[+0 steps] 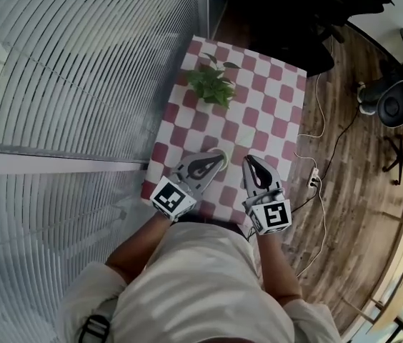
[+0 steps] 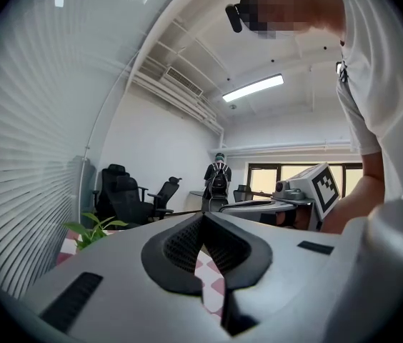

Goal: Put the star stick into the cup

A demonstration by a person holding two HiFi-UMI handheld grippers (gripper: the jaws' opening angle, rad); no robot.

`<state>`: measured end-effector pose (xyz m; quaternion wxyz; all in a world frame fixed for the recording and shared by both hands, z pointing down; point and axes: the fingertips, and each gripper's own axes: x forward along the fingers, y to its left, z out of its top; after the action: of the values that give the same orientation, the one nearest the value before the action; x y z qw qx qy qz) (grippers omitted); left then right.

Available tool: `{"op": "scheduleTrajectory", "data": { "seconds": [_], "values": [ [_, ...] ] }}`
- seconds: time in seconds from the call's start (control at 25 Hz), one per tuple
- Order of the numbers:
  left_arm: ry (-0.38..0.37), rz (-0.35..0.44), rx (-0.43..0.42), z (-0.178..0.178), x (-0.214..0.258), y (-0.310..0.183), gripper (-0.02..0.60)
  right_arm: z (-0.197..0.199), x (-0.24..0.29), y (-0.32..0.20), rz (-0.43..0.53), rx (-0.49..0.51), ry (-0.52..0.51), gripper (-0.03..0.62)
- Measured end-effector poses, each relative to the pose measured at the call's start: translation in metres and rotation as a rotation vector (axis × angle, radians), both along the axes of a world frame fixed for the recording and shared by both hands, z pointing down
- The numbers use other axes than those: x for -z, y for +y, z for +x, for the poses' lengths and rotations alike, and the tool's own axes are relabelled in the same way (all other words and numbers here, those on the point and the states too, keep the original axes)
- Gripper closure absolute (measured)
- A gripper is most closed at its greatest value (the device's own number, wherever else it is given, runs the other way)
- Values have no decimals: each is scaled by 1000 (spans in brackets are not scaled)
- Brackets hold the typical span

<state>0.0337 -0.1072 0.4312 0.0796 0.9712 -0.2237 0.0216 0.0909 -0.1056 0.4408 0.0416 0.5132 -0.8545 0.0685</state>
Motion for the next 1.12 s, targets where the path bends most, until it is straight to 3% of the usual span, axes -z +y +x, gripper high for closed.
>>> {"op": "scheduleTrajectory", "data": {
  "seconds": [0.24,0.8,1.12],
  "values": [
    [21,46,-34,6,29,4,549,-1,33,5,19,18,-2,554],
    [71,65,-54,7,115,37,549,-19,124,42,76,75,-1,560],
    [61,82,-62,6,130,47,549,-30,153,53,112,88,3,560]
  ]
}}
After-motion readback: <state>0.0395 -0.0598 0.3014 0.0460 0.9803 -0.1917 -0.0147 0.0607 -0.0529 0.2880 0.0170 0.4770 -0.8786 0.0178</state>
